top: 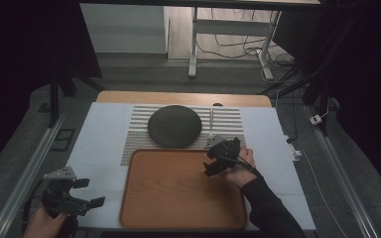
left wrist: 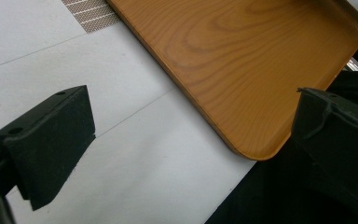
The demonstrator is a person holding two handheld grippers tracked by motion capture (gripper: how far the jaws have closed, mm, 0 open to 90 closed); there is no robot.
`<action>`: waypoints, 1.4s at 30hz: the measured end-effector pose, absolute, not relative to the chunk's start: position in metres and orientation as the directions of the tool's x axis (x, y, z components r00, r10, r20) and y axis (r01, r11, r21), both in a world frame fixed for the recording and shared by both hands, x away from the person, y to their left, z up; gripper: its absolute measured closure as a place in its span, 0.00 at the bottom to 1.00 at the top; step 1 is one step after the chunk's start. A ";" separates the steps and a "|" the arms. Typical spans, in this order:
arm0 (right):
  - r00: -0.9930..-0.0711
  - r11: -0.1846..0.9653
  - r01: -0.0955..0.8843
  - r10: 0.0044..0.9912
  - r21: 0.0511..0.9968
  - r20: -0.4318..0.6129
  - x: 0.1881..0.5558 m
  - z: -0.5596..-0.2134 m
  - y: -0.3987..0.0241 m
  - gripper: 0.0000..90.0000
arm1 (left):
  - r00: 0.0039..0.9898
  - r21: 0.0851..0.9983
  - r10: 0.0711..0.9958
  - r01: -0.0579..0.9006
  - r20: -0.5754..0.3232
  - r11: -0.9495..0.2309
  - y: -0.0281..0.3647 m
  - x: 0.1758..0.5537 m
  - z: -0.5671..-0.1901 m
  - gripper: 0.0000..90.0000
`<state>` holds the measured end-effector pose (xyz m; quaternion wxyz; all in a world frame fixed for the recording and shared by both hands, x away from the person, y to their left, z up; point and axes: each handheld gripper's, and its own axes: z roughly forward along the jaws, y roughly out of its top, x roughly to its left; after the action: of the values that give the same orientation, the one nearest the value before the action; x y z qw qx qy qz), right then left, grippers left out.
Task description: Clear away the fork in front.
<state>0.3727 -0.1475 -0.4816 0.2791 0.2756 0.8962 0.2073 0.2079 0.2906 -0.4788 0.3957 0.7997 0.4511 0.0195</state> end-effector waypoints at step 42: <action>-0.659 0.992 0.111 0.120 0.061 -0.742 0.433 -0.528 -0.104 0.91 | 0.604 0.641 0.729 0.706 -0.322 -0.301 0.289 0.209 -0.479 0.00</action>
<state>0.4329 -0.1036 -0.5283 0.4079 0.0634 0.9108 0.0053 0.2085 0.2888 -0.4794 0.3892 0.8065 0.4448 0.0149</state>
